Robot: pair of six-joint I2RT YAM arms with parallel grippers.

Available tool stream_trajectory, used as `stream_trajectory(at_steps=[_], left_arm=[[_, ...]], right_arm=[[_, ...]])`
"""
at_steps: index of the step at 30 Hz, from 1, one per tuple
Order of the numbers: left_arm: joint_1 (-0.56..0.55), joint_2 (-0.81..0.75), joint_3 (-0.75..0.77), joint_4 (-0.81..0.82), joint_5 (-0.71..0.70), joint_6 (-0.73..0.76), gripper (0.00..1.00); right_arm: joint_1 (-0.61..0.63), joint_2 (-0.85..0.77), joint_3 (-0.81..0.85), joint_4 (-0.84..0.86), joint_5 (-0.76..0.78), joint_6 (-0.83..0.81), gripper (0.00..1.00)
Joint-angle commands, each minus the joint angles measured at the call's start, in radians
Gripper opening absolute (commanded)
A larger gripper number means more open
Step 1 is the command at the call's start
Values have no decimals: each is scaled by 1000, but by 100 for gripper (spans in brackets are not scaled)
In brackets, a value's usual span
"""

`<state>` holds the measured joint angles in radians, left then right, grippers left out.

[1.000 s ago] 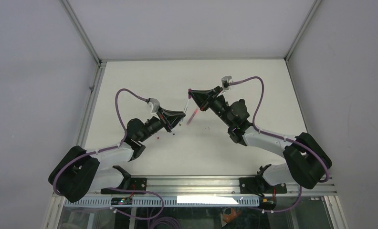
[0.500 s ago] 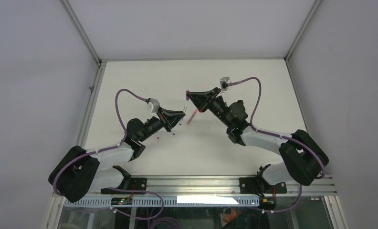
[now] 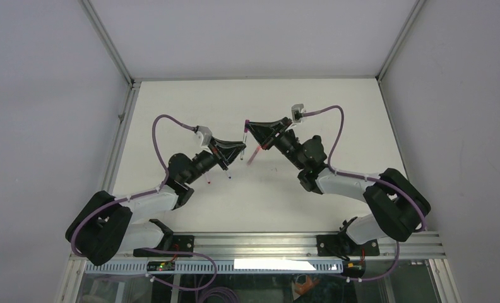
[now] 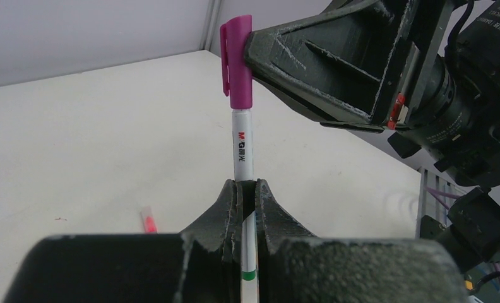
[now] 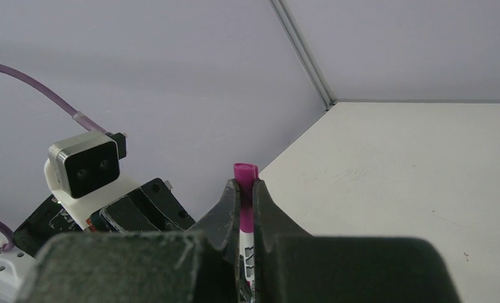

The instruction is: Insert the pens into the pen caps

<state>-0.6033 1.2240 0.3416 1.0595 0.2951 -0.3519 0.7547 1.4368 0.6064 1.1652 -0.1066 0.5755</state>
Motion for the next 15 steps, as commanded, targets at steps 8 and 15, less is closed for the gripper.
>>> stream_trajectory(at_steps=[8, 15], left_arm=[[-10, 18, 74, 138, -31, 60, 0], [-10, 11, 76, 126, -31, 67, 0]], right_arm=[[34, 20, -42, 31, -70, -20, 46], [34, 22, -52, 40, -70, -33, 53]])
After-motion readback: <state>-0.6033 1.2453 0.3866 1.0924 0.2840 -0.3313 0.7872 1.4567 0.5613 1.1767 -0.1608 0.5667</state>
